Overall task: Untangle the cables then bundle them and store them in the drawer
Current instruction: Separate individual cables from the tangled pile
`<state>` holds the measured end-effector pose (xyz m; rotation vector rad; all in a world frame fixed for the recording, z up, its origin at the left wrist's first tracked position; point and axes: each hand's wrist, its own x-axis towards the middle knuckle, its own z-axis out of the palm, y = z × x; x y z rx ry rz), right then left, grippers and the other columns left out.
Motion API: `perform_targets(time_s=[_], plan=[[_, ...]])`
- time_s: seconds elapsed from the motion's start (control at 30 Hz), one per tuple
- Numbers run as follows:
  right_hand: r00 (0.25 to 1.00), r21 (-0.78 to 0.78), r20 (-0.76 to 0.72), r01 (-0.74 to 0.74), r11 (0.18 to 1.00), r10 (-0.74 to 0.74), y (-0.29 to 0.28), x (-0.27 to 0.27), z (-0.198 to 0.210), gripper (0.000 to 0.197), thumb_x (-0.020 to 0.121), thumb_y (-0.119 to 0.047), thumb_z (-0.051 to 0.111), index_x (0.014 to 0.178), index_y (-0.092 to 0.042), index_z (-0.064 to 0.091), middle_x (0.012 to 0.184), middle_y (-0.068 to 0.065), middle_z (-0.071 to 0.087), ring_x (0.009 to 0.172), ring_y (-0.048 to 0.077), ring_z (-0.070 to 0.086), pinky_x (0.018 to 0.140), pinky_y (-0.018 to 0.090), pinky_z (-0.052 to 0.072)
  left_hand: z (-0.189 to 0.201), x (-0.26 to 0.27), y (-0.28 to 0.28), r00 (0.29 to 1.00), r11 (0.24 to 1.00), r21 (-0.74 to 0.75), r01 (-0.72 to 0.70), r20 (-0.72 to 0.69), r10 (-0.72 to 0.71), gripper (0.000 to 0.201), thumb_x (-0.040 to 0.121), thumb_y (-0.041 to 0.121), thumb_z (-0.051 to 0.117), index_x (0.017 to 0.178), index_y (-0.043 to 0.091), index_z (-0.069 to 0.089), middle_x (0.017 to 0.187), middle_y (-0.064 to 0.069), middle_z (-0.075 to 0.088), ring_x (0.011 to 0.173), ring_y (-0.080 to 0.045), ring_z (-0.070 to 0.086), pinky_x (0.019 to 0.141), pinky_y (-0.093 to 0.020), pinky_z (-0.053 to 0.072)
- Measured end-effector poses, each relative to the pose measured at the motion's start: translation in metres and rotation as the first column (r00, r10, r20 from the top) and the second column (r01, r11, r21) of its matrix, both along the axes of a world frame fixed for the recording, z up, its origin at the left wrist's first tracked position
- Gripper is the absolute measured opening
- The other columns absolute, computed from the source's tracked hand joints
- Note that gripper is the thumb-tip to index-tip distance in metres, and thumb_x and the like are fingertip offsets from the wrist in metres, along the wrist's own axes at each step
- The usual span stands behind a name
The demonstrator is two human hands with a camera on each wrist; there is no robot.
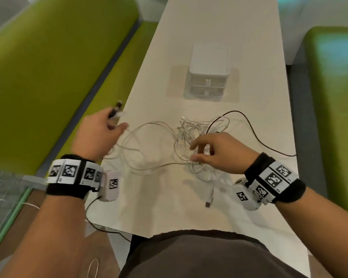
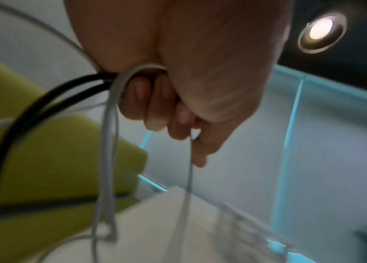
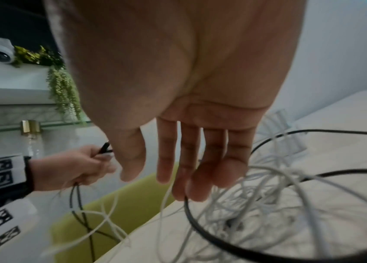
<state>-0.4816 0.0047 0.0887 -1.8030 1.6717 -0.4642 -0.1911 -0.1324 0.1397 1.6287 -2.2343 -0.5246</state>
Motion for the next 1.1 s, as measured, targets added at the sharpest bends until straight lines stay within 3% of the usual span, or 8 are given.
perform_targets(time_s=[0.1,0.2,0.3,0.4,0.63,0.73,0.87,1.1], plan=[[0.998,0.017,-0.026,0.063,0.998,-0.063,0.003,-0.021,-0.005,0.010,0.092,-0.039,0.070,0.099,-0.032,0.074,0.087,-0.017,0.068,0.078,-0.010,0.058,0.067,0.018,0.040,-0.004,0.045,-0.026,0.910,0.982,-0.134,-0.133,0.376,0.175,0.023,0.094,0.034,0.063,0.103,0.014,0.059,0.076,-0.009,0.060,0.072,-0.035,0.056,0.067,-0.043,0.052],[0.994,0.007,-0.024,0.105,0.994,-0.105,0.002,-0.030,-0.004,0.003,0.092,-0.031,0.072,0.092,-0.032,0.074,0.088,-0.015,0.070,0.079,-0.007,0.059,0.068,0.017,0.042,-0.013,0.065,-0.039,0.864,0.979,-0.155,-0.133,0.465,0.191,0.027,0.096,0.025,0.060,0.103,-0.001,0.059,0.111,-0.023,0.053,0.098,-0.043,0.050,0.087,-0.060,0.048],[0.992,-0.027,-0.023,0.122,0.992,-0.122,-0.004,-0.028,0.000,0.005,0.091,-0.029,0.071,0.091,-0.033,0.073,0.089,-0.015,0.068,0.077,-0.001,0.060,0.070,0.021,0.044,-0.018,0.049,-0.030,0.902,0.970,-0.244,-0.012,0.416,0.115,0.030,0.096,0.027,0.052,0.096,-0.003,0.056,0.116,-0.021,0.047,0.107,-0.042,0.040,0.089,-0.059,0.039],[0.992,-0.176,0.034,0.123,0.977,-0.119,-0.009,-0.016,0.007,0.012,0.089,-0.023,0.070,0.097,-0.032,0.072,0.095,-0.014,0.063,0.084,0.003,0.059,0.073,0.020,0.043,-0.015,0.005,-0.004,0.965,0.984,-0.063,0.165,0.216,-0.148,0.017,0.097,0.031,0.040,0.092,0.015,0.043,0.082,-0.012,0.052,0.080,-0.035,0.051,0.069,-0.048,0.044],[0.994,-0.283,0.036,-0.093,0.955,0.108,-0.007,0.023,0.039,0.068,0.087,-0.023,0.068,0.150,-0.025,0.042,0.142,-0.004,0.050,0.132,0.013,0.043,0.112,0.024,0.033,-0.021,-0.074,0.057,0.792,0.757,0.287,0.587,-0.012,-0.610,0.034,0.090,0.042,0.028,0.112,0.024,0.045,0.088,-0.005,0.066,0.079,-0.027,0.061,0.073,-0.048,0.050],[0.985,-0.060,-0.106,-0.142,0.988,0.135,-0.009,0.027,0.031,0.048,0.101,-0.042,0.050,0.146,-0.027,0.043,0.127,-0.005,0.062,0.115,0.014,0.056,0.099,0.034,0.045,-0.027,-0.078,0.054,0.746,0.709,0.245,0.661,-0.122,-0.654,0.031,0.093,0.034,0.031,0.102,0.019,0.056,0.098,0.005,0.062,0.088,-0.015,0.058,0.079,-0.035,0.046],[0.988,-0.040,-0.118,-0.104,0.994,0.098,-0.013,0.027,0.022,0.041,0.105,-0.054,0.035,0.094,-0.020,0.055,0.080,-0.003,0.060,0.074,0.017,0.055,0.070,0.042,0.045,-0.034,-0.067,0.038,0.801,0.797,0.097,0.596,-0.143,-0.581,0.027,0.096,0.026,0.046,0.107,0.018,0.069,0.096,0.006,0.061,0.090,-0.013,0.056,0.081,-0.029,0.043],[0.993,-0.061,-0.088,-0.089,0.994,0.083,-0.014,0.023,0.029,0.024,0.107,-0.032,0.044,0.090,-0.018,0.052,0.081,-0.008,0.051,0.073,0.014,0.049,0.066,0.036,0.034,-0.031,-0.051,0.039,0.877,0.867,0.137,0.479,-0.115,-0.467,0.033,0.089,0.055,0.066,0.076,0.026,0.060,0.056,0.007,0.052,0.055,-0.008,0.049,0.052,-0.023,0.034]])
